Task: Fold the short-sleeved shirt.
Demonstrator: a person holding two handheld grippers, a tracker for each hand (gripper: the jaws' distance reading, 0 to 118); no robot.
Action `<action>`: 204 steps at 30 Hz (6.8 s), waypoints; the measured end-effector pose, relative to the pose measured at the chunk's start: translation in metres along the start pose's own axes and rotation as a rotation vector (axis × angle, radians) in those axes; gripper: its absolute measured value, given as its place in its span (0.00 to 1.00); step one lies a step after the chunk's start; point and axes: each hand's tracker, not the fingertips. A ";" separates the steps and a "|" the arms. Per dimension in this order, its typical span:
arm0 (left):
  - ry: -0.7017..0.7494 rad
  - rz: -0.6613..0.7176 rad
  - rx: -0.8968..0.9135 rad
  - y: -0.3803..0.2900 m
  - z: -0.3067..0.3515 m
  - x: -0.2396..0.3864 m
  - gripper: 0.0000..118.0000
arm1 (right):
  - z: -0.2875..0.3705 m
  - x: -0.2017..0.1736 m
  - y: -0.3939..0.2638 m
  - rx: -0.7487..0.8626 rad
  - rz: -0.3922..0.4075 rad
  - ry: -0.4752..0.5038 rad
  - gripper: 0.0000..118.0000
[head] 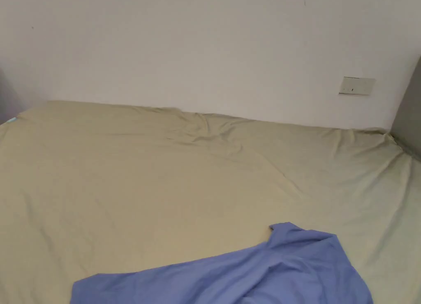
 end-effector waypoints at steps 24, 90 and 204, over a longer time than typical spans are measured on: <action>0.022 0.027 -0.084 0.122 -0.191 -0.037 0.76 | -0.088 -0.029 0.065 -0.020 0.013 0.064 0.02; -0.005 -0.037 -0.096 0.098 -0.187 0.002 0.02 | -0.341 0.050 0.217 -0.251 0.189 -0.214 0.03; 0.055 -0.257 -0.038 0.150 -0.099 0.050 0.02 | -0.169 0.031 0.175 -0.026 0.067 -0.148 0.03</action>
